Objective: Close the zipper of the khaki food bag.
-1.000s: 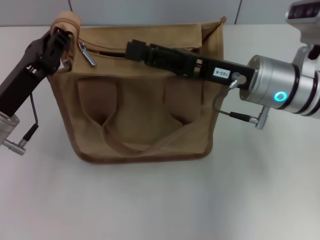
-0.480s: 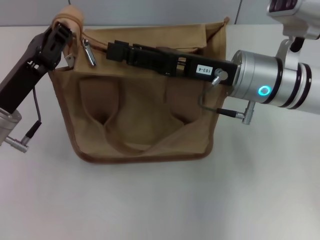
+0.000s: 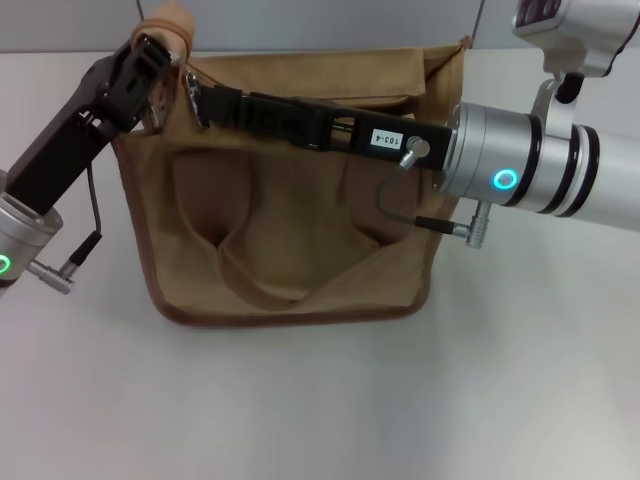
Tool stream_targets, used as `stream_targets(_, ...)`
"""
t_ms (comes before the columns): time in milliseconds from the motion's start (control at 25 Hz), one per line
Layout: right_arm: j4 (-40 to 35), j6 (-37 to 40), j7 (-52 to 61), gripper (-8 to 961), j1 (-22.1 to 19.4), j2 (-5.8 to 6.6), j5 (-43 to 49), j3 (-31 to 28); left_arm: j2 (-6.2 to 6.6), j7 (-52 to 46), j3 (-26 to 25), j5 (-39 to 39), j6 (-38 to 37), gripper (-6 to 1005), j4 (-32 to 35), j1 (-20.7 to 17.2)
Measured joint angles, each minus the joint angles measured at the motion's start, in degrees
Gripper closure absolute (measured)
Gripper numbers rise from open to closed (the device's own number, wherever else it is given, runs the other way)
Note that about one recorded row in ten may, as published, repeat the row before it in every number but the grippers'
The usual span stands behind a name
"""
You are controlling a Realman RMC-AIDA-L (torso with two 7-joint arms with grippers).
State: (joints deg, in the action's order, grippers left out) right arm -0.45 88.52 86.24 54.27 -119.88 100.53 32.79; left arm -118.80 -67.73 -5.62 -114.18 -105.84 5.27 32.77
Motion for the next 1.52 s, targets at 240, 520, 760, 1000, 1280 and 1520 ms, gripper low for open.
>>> stream_targets(240, 0.5, -1.7, -0.1, 504, 0.1, 0.00, 0.0, -0.2, -0.02, -0.2, -0.1, 0.2, 0.0, 990, 0.0, 0.4)
stream_targets(520, 1.0, 0.1, -2.2, 538, 0.2, 0.00, 0.1, 0.0, -0.03, -0.3, -0.3, 0.3, -0.2, 990, 0.0, 0.5)
stream_targets(760, 1.2, -0.3, -2.9, 560, 0.2, 0.00, 0.1, 0.1, -0.02, -0.3, -0.4, 0.3, 0.2, 990, 0.0, 0.4)
stream_targets(1000, 1.5, -3.1, -2.5, 563, 0.8, 0.00, 0.1, -0.1, -0.02, -0.4, -0.4, 0.3, 0.1, 990, -0.1, 0.5)
stream_targets(1280, 1.5, -1.0, -3.8, 564, 1.2, 0.00, 0.3, 0.7, 0.12, -0.5, -0.1, 0.3, -0.5, 989, -0.7, 0.9)
stream_targets(1520, 1.2, -1.4, -4.2, 564, 0.7, 0.00, -0.1, 0.3, 0.00, -0.6, -0.1, 0.0, -0.3, 989, -0.7, 1.4)
